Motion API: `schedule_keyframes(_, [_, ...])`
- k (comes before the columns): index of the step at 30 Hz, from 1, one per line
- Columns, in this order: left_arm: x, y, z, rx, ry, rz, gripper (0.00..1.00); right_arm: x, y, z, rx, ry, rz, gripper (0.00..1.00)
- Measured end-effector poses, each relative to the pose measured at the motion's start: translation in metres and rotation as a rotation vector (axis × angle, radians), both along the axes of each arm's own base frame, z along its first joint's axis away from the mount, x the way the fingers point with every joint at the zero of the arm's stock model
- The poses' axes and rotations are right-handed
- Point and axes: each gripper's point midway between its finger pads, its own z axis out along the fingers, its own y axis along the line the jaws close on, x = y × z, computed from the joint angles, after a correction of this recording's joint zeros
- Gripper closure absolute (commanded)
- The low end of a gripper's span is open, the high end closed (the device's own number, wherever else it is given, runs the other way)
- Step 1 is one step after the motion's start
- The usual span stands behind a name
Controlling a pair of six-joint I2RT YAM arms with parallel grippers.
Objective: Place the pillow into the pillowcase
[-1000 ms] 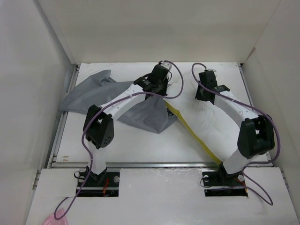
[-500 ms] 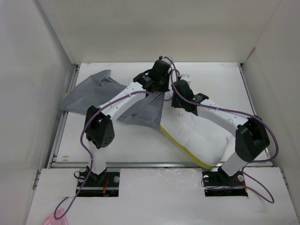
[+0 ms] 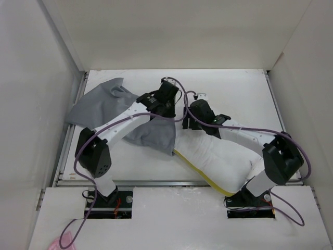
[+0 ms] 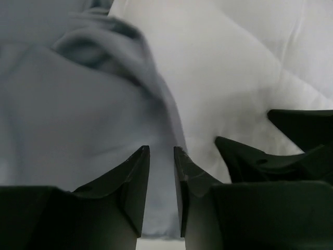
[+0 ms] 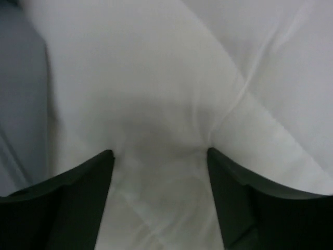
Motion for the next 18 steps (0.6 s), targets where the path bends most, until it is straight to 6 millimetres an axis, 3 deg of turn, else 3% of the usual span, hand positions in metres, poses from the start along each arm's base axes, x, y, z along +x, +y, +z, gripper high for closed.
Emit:
schedule_keyframes(1, [-0.007,0.007,0.004,-0.003,0.002,0.012,0.71,-0.006,0.0,0.005,0.005,-0.011,0.038,0.04])
schedule_keyframes(2, [-0.013,0.014,0.009,-0.005,-0.001,0.023,0.66,-0.011,-0.001,0.011,0.007,-0.023,0.073,0.01])
schedule_keyframes(3, [-0.018,0.019,0.014,-0.009,-0.007,0.032,0.43,-0.014,-0.003,0.021,0.008,-0.046,0.097,0.0])
schedule_keyframes(6, [-0.02,0.028,0.03,-0.015,-0.04,0.067,0.24,-0.009,-0.006,0.06,0.034,-0.147,0.14,0.0])
schedule_keyframes(7, [-0.019,0.03,0.033,-0.012,-0.049,0.075,0.09,-0.004,-0.009,0.071,0.044,-0.169,0.14,0.0])
schedule_keyframes(9, [-0.012,0.034,0.037,0.002,-0.063,0.086,0.0,0.017,-0.021,0.088,0.059,-0.204,0.115,0.0])
schedule_keyframes(11, [0.004,0.034,0.043,0.016,-0.076,0.095,0.0,0.043,-0.036,0.098,0.067,-0.22,0.077,0.0])
schedule_keyframes(14, [0.042,0.029,0.048,0.026,-0.102,0.106,0.0,0.076,-0.053,0.096,0.063,-0.211,0.043,0.0])
schedule_keyframes(18, [0.096,0.018,0.032,0.05,-0.095,0.098,0.0,0.114,-0.047,0.073,0.063,-0.159,0.074,0.0])
